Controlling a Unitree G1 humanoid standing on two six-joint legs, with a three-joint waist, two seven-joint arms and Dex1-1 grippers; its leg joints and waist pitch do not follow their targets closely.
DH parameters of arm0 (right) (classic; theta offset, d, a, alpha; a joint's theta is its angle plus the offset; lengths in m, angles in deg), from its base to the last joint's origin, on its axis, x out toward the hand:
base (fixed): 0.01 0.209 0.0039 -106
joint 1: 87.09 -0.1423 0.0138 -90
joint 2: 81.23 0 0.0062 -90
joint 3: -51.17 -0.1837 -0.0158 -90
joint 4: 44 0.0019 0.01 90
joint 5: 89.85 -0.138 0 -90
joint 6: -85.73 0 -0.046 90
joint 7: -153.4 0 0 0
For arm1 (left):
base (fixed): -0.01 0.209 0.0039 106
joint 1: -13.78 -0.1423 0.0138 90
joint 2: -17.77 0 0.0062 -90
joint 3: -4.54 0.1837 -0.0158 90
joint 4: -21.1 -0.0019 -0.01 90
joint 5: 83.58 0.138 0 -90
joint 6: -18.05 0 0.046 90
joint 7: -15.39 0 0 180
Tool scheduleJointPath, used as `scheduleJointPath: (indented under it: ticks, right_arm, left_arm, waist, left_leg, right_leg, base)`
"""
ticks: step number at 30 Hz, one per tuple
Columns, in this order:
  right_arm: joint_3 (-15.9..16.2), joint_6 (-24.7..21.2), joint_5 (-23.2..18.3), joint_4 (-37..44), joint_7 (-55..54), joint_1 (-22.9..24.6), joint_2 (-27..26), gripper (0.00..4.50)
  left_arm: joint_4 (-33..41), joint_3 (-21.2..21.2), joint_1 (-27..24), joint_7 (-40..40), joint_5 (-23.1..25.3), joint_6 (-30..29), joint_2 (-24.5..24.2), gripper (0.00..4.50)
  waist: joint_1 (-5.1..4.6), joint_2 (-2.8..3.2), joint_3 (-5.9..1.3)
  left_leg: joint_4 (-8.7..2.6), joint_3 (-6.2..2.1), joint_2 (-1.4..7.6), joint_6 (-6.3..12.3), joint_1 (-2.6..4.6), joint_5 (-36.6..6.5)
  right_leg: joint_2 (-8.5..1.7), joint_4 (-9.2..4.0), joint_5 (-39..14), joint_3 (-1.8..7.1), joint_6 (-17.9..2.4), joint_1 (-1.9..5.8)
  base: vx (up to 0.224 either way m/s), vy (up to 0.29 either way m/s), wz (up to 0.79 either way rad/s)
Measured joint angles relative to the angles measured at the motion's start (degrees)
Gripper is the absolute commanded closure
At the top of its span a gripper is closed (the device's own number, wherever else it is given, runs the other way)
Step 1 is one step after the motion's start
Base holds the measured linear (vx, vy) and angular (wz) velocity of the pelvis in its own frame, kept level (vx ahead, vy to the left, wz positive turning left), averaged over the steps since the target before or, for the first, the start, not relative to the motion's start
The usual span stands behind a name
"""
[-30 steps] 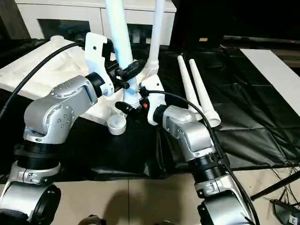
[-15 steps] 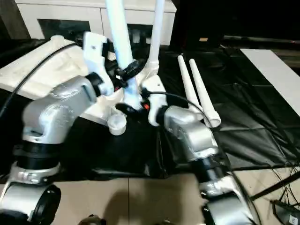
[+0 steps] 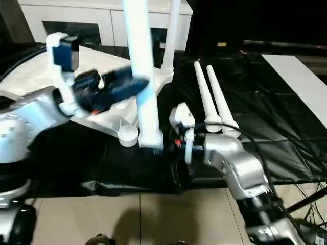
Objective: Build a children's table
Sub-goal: Pick table leg
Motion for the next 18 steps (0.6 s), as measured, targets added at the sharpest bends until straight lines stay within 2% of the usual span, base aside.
scheduleJointPath:
  ticks: [2,3,8,14,18]
  right_arm:
    - [0.39,0.01,0.22,-0.01,-0.02,0.01,0.2,1.74]
    - [0.55,0.01,0.5,-0.01,-0.05,0.03,0.23,1.74]
    - [0.79,-0.03,1.33,-0.05,-0.38,0.02,0.35,1.74]
    - [1.6,-0.1,1.44,-0.35,-0.17,-0.02,0.34,1.75]
    - [1.76,-0.11,1.44,-0.57,-0.13,-0.12,0.26,1.75]
  left_arm:
    - [0.0,1.17,0.17,0.02,1.03,0.8,-0.05,1.35]
    - [-0.01,1.7,0.22,0.05,1.37,1.06,-0.02,1.59]
    - [-1.47,3.5,0.33,-0.93,3.7,2.27,0.41,1.91]
    - [-1.79,4.31,0.32,-1.23,4.23,2.35,0.1,2.46]
    - [-1.8,4.25,0.31,-1.35,4.33,2.33,0.03,2.57]
  waist:
    - [-0.02,0.0,0.0]
    - [-0.05,0.0,0.0]
    - [-0.07,0.0,0.0]
    - [-0.09,-0.02,-0.02]
    - [-0.05,-0.02,-0.02]
  left_leg:
    - [0.0,0.0,0.0,0.0,0.03,0.0]
    - [0.0,-0.01,0.0,0.0,0.02,0.0]
    - [0.0,-0.02,0.0,-0.01,0.02,0.01]
    - [0.0,-0.01,0.01,-0.01,0.01,0.01]
    - [0.0,0.0,0.0,-0.01,-0.01,0.01]
  right_leg:
    - [0.0,0.0,0.01,0.0,0.01,0.03]
    - [0.0,0.0,0.03,-0.01,0.0,0.03]
    - [0.0,0.0,0.07,-0.02,0.02,0.04]
    - [0.0,-0.01,0.07,-0.02,0.02,0.03]
    - [0.0,-0.05,0.07,-0.01,0.02,0.03]
  base:
    - [0.0,0.0,0.0]
    - [0.0,0.0,0.0]
    - [0.0,0.0,0.0]
    - [0.0,0.0,0.0]
    - [0.0,0.0,0.0]
